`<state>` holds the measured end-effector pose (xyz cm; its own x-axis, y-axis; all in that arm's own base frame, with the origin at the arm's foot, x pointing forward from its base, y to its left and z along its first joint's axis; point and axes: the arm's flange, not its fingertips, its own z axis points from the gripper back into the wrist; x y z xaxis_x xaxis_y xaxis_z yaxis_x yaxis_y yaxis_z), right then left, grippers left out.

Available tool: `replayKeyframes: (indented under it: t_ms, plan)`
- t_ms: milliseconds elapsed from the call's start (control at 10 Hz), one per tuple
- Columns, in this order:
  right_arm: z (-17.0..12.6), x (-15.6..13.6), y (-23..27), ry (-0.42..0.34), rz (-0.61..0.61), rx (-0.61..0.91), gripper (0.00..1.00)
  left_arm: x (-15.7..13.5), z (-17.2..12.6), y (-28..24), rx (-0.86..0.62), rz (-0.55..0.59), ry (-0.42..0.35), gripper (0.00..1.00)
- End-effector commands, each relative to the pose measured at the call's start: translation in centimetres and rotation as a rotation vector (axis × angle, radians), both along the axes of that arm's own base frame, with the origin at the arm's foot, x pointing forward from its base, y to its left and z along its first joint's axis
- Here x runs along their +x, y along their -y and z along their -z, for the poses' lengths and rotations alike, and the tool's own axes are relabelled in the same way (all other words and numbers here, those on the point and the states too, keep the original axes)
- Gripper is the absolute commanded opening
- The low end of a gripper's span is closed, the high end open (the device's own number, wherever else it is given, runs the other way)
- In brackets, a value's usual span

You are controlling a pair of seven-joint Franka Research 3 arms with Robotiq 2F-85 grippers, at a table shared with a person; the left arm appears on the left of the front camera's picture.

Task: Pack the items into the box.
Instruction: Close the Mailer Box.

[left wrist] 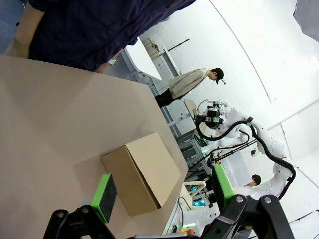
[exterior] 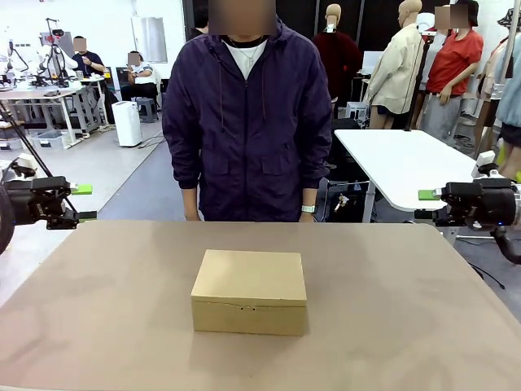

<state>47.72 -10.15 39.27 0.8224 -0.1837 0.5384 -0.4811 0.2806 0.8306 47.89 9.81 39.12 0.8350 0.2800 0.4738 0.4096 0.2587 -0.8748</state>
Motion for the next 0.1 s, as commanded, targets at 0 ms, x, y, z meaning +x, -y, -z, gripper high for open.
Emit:
replayKeyframes:
  t_ms: [0]
  plan:
    - [-0.40, -0.08, -0.05, 0.005, -0.001, 0.010, 1.00, -0.20, -0.41, -0.14, 0.012, 0.009, -0.001, 1.00]
